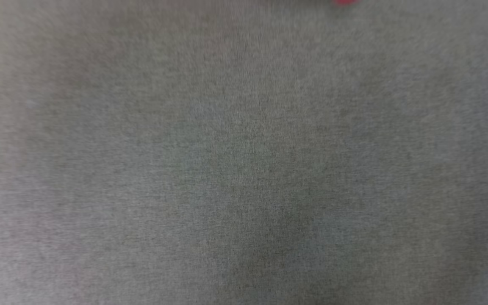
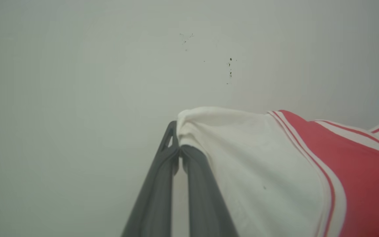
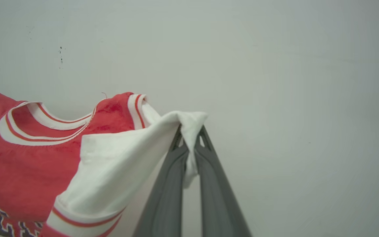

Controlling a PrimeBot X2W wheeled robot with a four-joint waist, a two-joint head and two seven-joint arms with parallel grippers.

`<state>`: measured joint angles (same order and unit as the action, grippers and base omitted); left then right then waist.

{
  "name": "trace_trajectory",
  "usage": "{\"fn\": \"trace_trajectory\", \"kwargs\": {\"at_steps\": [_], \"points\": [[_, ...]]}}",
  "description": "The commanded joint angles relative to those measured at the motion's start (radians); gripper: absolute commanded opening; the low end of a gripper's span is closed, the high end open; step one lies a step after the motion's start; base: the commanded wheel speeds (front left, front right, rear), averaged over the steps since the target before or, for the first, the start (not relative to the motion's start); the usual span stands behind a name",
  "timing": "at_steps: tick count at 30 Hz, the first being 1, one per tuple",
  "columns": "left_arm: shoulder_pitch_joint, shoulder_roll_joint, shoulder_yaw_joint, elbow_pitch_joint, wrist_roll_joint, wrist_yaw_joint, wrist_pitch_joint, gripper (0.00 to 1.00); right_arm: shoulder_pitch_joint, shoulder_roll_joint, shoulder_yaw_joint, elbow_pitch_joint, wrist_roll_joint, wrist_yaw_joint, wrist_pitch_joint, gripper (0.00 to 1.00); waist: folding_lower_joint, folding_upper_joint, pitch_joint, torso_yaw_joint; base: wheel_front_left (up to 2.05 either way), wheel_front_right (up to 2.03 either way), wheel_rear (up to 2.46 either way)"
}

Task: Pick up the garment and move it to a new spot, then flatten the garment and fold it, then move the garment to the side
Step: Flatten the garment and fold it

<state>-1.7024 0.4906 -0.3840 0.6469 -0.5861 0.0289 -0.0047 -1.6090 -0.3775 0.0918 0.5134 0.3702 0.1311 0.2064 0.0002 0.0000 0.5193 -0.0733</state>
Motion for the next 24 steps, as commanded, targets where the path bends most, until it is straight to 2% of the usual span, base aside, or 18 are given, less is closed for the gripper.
{"fn": "trace_trajectory", "kwargs": {"at_steps": [1, 7, 13, 20, 24], "points": [[-0.009, -0.001, 0.000, 0.009, 0.003, 0.000, -0.005, 0.00, -0.012, -0.005, 0.010, 0.011, 0.000, -0.001, -0.008, 0.00, -0.0002, 0.0000, 0.071, -0.006, 0.00, 0.00, 0.00], [-0.062, -0.010, 0.001, 0.050, -0.005, -0.016, -0.021, 0.00, -0.085, 0.005, 0.065, 0.062, 0.028, -0.001, -0.056, 0.00, -0.0002, 0.0000, 0.166, -0.014, 0.00, 0.00, 0.00], [-0.008, -0.024, 0.012, 0.115, -0.035, -0.040, -0.070, 0.00, -0.082, 0.012, 0.135, 0.143, 0.073, -0.001, -0.105, 0.00, -0.0002, 0.0000, 0.216, -0.010, 0.00, 0.00, 0.00], [0.118, -0.049, 0.026, 0.194, -0.084, -0.088, -0.154, 0.00, 0.016, 0.028, 0.233, 0.227, 0.167, -0.001, -0.153, 0.00, -0.0002, 0.0000, 0.203, -0.003, 0.00, 0.00, 0.00], [0.275, -0.063, 0.031, 0.214, -0.115, -0.113, -0.211, 0.00, 0.159, 0.033, 0.301, 0.232, 0.230, -0.001, -0.194, 0.00, -0.0002, 0.0000, 0.141, 0.003, 0.00, 0.00, 0.00]]}}
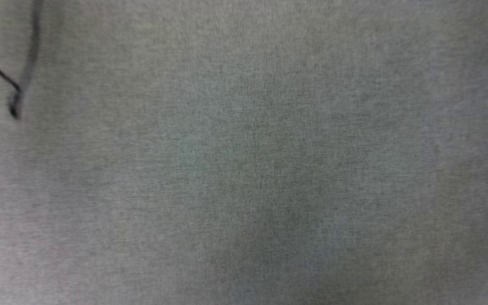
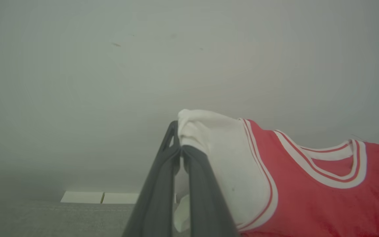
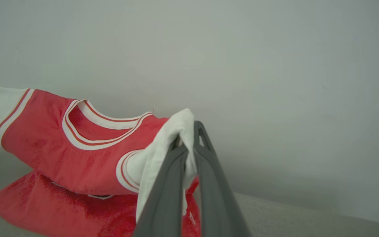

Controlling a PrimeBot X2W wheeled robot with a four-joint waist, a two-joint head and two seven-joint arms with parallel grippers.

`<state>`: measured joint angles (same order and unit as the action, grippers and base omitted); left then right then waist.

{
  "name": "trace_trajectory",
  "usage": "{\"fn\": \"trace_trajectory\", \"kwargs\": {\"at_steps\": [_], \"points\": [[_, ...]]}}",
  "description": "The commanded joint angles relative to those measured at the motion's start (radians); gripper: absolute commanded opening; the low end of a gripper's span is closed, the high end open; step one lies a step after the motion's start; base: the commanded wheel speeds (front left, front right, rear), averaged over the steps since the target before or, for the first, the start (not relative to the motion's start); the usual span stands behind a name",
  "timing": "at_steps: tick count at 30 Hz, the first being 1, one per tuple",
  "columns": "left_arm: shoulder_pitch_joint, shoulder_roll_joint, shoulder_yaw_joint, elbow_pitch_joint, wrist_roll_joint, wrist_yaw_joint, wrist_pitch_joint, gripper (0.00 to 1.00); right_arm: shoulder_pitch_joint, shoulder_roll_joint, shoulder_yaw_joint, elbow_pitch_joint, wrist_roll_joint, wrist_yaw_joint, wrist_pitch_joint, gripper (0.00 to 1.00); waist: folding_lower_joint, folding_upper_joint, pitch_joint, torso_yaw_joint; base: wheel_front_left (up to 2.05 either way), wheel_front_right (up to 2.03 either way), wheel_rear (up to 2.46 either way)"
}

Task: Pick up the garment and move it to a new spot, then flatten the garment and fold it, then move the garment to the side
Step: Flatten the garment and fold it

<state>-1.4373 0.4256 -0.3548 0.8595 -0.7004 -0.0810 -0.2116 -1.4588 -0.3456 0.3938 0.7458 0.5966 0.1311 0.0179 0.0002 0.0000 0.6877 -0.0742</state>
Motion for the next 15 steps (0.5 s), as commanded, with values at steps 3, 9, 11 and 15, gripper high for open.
{"fn": "trace_trajectory", "kwargs": {"at_steps": [3, 9, 11, 15], "points": [[0.150, -0.013, 0.007, -0.010, -0.024, -0.014, -0.031, 0.00, 0.143, -0.012, 0.040, -0.027, 0.040, -0.001, -0.032, 0.00, -0.0002, 0.0000, -0.090, 0.013, 0.00, 0.00, 0.00], [0.462, -0.022, 0.043, -0.105, -0.047, -0.006, -0.053, 0.00, 0.434, -0.049, 0.076, -0.109, 0.099, -0.001, -0.078, 0.00, -0.0002, 0.0000, -0.231, 0.023, 0.00, 0.00, 0.00], [0.569, -0.019, 0.069, -0.159, -0.051, 0.006, -0.054, 0.00, 0.528, -0.061, 0.076, -0.140, 0.119, -0.001, -0.086, 0.00, -0.0002, 0.0000, -0.276, 0.021, 0.00, 0.00, 0.00], [0.792, -0.023, 0.114, -0.279, -0.048, 0.037, -0.054, 0.00, 0.703, -0.084, 0.055, -0.194, 0.138, -0.001, -0.101, 0.00, -0.0002, 0.0000, -0.362, 0.019, 0.00, 0.00, 0.00]]}}
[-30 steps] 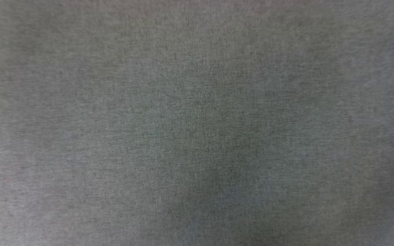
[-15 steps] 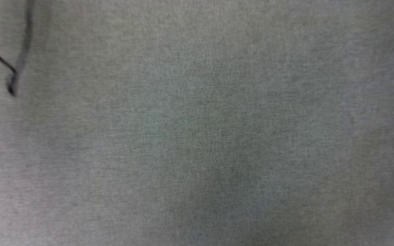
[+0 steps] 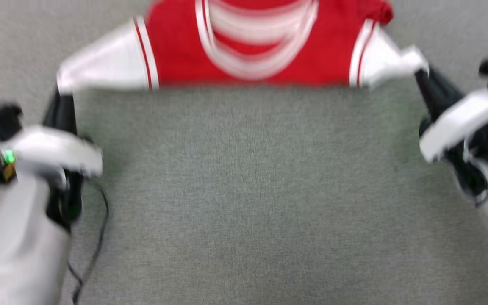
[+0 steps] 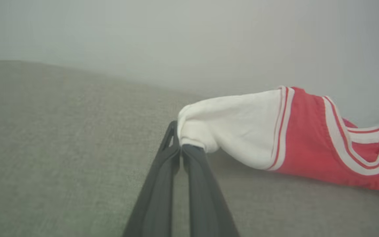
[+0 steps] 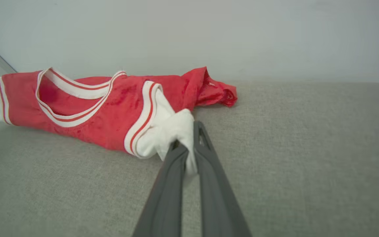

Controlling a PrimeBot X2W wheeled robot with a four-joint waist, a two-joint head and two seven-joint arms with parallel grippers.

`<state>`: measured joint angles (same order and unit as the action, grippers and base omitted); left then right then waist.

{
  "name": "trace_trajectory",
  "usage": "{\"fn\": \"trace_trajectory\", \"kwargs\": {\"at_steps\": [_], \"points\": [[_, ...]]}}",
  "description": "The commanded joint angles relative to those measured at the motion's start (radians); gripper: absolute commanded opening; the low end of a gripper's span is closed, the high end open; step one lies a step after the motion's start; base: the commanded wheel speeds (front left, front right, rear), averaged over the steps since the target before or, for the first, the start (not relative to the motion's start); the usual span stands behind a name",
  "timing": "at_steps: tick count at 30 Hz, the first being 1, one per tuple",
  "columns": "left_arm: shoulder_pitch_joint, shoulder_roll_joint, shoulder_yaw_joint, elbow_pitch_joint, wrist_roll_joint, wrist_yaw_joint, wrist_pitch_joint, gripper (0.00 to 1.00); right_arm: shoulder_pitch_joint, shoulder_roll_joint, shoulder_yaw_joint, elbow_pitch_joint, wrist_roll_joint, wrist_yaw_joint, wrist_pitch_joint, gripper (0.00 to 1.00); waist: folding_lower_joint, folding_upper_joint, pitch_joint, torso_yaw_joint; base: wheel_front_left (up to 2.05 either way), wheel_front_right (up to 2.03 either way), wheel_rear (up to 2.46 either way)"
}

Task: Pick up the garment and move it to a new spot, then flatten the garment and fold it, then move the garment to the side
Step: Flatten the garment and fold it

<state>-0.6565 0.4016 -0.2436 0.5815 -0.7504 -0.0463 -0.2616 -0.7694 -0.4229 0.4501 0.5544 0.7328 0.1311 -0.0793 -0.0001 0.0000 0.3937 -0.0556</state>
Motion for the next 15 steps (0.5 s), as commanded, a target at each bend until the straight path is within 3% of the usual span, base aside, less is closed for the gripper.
{"fn": "trace_trajectory", "kwargs": {"at_steps": [1, 15], "points": [[0.067, -0.003, 0.011, -0.028, -0.001, 0.013, -0.004, 0.00, 0.057, -0.009, -0.012, -0.014, 0.008, -0.001, -0.005, 0.00, 0.0001, 0.0000, -0.088, 0.001, 0.00, 0.00, 0.00], [0.633, 0.026, 0.036, -0.374, -0.016, 0.162, 0.053, 0.00, 0.611, 0.029, -0.207, -0.153, -0.029, -0.001, 0.042, 0.00, 0.0001, 0.0000, -0.310, 0.012, 0.00, 0.00, 0.00]]}}
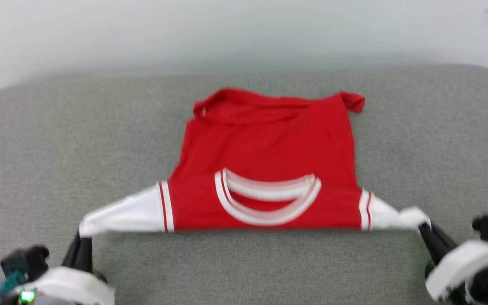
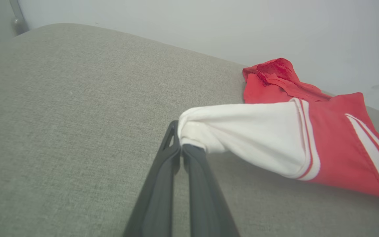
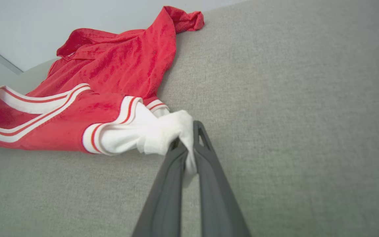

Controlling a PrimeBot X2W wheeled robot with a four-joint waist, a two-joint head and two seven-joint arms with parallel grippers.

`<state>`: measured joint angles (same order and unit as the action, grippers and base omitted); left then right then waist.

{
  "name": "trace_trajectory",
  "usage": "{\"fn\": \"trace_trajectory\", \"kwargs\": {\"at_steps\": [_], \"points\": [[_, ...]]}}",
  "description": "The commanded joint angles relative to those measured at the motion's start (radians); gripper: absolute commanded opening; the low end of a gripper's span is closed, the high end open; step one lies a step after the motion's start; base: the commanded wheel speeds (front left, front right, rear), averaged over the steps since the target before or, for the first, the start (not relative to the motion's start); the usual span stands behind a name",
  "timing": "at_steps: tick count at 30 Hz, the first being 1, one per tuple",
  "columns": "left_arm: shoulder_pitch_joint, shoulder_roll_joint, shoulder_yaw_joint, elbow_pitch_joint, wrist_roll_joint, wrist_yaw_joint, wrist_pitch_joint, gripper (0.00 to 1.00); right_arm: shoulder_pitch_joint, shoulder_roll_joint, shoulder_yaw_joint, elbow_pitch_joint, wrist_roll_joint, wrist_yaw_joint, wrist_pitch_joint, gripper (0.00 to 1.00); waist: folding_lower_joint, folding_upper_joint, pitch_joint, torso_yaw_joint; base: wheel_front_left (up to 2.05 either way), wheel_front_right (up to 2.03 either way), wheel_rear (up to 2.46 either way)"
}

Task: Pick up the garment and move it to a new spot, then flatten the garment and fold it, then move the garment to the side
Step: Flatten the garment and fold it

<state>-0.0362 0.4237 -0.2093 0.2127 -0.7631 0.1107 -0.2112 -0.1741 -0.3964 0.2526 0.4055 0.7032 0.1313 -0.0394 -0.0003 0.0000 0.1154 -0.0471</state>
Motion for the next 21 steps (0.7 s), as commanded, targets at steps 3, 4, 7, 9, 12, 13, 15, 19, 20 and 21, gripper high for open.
{"fn": "trace_trajectory", "kwargs": {"at_steps": [3, 4, 7, 9, 12, 13, 15, 19, 20, 21], "points": [[0.105, 0.013, -0.008, -0.063, -0.004, 0.039, 0.037, 0.00, 0.126, 0.028, -0.068, -0.037, -0.034, -0.001, 0.025, 0.00, 0.0003, 0.0000, -0.065, 0.009, 0.00, 0.00, 0.00], [0.129, 0.015, -0.009, -0.081, -0.007, 0.048, 0.047, 0.00, 0.161, 0.040, -0.090, -0.049, -0.044, -0.001, 0.034, 0.00, 0.0003, 0.0000, -0.073, 0.011, 0.00, 0.00, 0.00], [0.192, 0.024, -0.015, -0.122, -0.010, 0.074, 0.074, 0.00, 0.256, 0.068, -0.145, -0.090, -0.094, -0.001, 0.069, 0.00, 0.0003, 0.0000, -0.095, 0.020, 0.00, 0.00, 0.00], [0.224, 0.025, -0.023, -0.142, -0.010, 0.085, 0.085, 0.00, 0.313, 0.085, -0.173, -0.113, -0.145, -0.001, 0.095, 0.00, 0.0003, 0.0000, -0.104, 0.026, 0.00, 0.00, 0.00], [0.254, 0.026, -0.034, -0.170, 0.003, 0.097, 0.088, 0.00, 0.375, 0.111, -0.203, -0.155, -0.242, -0.001, 0.139, 0.33, 0.0003, 0.0000, -0.111, 0.033, 0.00, 0.00, 0.00], [0.260, 0.023, -0.038, -0.177, 0.006, 0.103, 0.087, 0.00, 0.390, 0.122, -0.212, -0.170, -0.265, -0.001, 0.151, 0.52, 0.0003, 0.0000, -0.113, 0.036, 0.00, 0.00, 0.00], [0.266, 0.017, -0.048, -0.197, 0.015, 0.105, 0.083, 0.00, 0.411, 0.144, -0.233, -0.204, -0.303, -0.001, 0.174, 1.00, 0.0003, 0.0000, -0.112, 0.042, 0.00, 0.00, 0.00], [0.241, 0.016, -0.065, -0.234, 0.035, 0.106, 0.075, 0.00, 0.399, 0.192, -0.297, -0.288, -0.328, -0.001, 0.182, 1.00, 0.0003, 0.0000, -0.104, 0.063, 0.00, 0.00, 0.00], [0.233, 0.017, -0.068, -0.245, 0.040, 0.106, 0.074, 0.00, 0.386, 0.201, -0.324, -0.305, -0.329, -0.001, 0.181, 1.00, 0.0003, 0.0000, -0.100, 0.069, 0.00, 0.00, 0.00], [0.225, 0.016, -0.073, -0.254, 0.045, 0.105, 0.073, 0.00, 0.373, 0.208, -0.346, -0.315, -0.325, -0.001, 0.189, 1.00, 0.0003, 0.0000, -0.096, 0.077, 0.00, 0.00, 0.00]]}}
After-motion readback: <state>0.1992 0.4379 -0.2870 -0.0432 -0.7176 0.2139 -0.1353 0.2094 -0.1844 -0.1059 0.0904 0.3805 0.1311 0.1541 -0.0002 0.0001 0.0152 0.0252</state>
